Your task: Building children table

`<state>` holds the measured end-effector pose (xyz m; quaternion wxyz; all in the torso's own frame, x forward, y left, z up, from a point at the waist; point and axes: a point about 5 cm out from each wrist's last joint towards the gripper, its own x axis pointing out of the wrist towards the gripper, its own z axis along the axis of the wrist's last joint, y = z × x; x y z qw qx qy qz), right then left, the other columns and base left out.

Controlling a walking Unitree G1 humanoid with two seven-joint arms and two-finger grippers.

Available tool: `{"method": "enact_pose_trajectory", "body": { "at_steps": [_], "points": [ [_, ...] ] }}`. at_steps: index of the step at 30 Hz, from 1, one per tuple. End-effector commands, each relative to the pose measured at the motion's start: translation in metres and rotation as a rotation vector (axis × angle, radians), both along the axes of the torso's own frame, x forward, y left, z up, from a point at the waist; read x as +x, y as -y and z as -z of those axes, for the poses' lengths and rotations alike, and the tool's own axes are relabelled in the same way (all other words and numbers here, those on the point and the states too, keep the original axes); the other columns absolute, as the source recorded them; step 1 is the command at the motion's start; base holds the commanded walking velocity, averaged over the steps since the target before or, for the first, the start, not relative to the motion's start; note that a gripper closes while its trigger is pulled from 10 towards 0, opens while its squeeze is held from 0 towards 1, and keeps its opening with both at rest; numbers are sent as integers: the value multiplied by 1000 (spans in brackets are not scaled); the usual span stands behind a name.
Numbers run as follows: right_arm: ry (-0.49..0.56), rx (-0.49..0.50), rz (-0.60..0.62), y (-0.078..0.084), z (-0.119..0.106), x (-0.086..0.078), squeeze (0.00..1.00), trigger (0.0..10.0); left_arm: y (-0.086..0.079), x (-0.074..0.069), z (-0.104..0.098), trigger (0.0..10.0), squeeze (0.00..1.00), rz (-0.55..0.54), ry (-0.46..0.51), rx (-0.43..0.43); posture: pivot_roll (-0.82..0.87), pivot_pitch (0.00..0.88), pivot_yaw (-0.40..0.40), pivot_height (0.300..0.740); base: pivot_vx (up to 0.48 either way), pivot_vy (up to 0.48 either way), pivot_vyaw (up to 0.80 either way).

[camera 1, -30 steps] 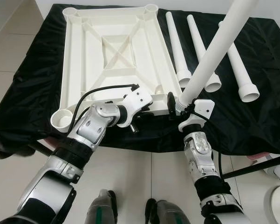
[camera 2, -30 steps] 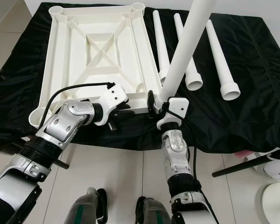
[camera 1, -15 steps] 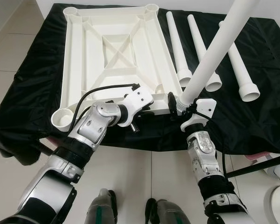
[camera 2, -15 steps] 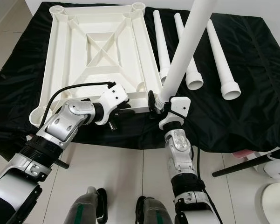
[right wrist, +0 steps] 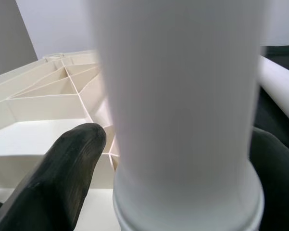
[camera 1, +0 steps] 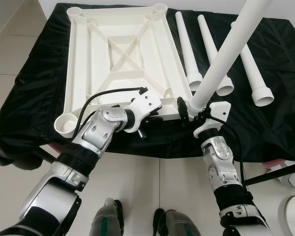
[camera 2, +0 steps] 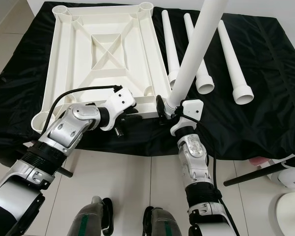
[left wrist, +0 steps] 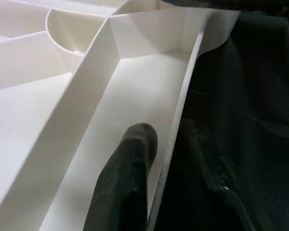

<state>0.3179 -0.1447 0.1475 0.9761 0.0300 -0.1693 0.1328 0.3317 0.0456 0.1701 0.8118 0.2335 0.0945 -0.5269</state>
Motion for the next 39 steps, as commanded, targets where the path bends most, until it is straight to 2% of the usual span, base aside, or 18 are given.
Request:
{"method": "enact_pose_trajectory", "body": {
  "at_steps": [1,15,16,18,28,36,37,38,39],
  "points": [
    [2,-16,-43,-7,0,-3,0,10000,5,-3,5,10000,0,41,-19,17,75,151,15,740,0,0,0],
    [13,-28,-56,-4,-4,-6,0,10000,5,-2,4,10000,0,47,-18,19,71,149,25,740,0,0,0],
    [5,-18,-73,-4,-2,-7,0,353,5,-2,4,10000,0,48,-18,20,72,147,27,740,0,0,0],
    [-3,-11,-71,-3,-1,-7,0,0,6,-2,4,10000,0,51,-18,21,72,147,27,740,0,0,0],
    [-45,29,-24,1,5,-7,0,0,6,-3,5,10000,0,57,-17,24,74,123,30,740,0,0,0],
    [-32,68,6,5,-6,-1,0,0,7,-3,5,10000,0,60,-16,23,73,127,32,740,0,0,0],
    [-26,58,11,6,-8,0,0,2510,7,-3,5,10000,0,59,-15,22,70,127,29,740,0,0,0],
    [-26,58,11,6,-8,0,0,2510,7,-3,5,10000,0,59,-15,22,70,127,29,740,0,0,0],
    [-26,53,17,8,-9,1,0,10000,7,-3,4,10000,0,57,-14,21,69,129,27,740,0,0,0]
  ]
}}
